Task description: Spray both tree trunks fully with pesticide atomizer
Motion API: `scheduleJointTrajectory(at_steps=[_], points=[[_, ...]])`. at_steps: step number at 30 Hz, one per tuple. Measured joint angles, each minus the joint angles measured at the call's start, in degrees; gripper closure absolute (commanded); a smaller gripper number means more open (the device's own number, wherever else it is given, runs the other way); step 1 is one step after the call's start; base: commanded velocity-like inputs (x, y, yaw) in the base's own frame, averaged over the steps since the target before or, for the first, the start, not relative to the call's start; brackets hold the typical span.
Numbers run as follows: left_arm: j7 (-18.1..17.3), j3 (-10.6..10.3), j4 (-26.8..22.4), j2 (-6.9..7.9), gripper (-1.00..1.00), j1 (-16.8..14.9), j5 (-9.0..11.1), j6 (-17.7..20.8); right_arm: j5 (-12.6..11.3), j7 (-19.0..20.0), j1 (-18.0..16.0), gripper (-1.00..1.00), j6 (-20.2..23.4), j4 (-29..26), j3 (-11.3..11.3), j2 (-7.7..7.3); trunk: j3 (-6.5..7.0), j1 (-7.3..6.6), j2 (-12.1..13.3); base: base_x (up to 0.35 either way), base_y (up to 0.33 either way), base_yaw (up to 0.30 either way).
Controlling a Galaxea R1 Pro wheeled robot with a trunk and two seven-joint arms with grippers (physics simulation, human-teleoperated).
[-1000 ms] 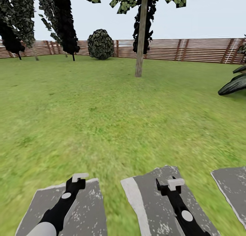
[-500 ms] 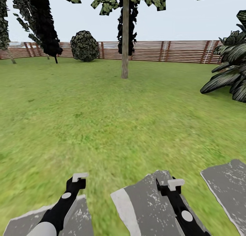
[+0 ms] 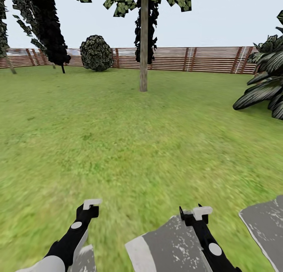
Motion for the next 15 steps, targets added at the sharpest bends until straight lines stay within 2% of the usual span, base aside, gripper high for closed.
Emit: scheduleJointTrajectory(at_steps=[15], points=[[0.00,0.08,0.00,0.00,1.00,-0.02,-0.02,0.00,0.09,0.00,0.00,-1.00,0.00,-0.10,0.00,0.04,0.00,0.00,0.00,0.339,0.000,0.000]])
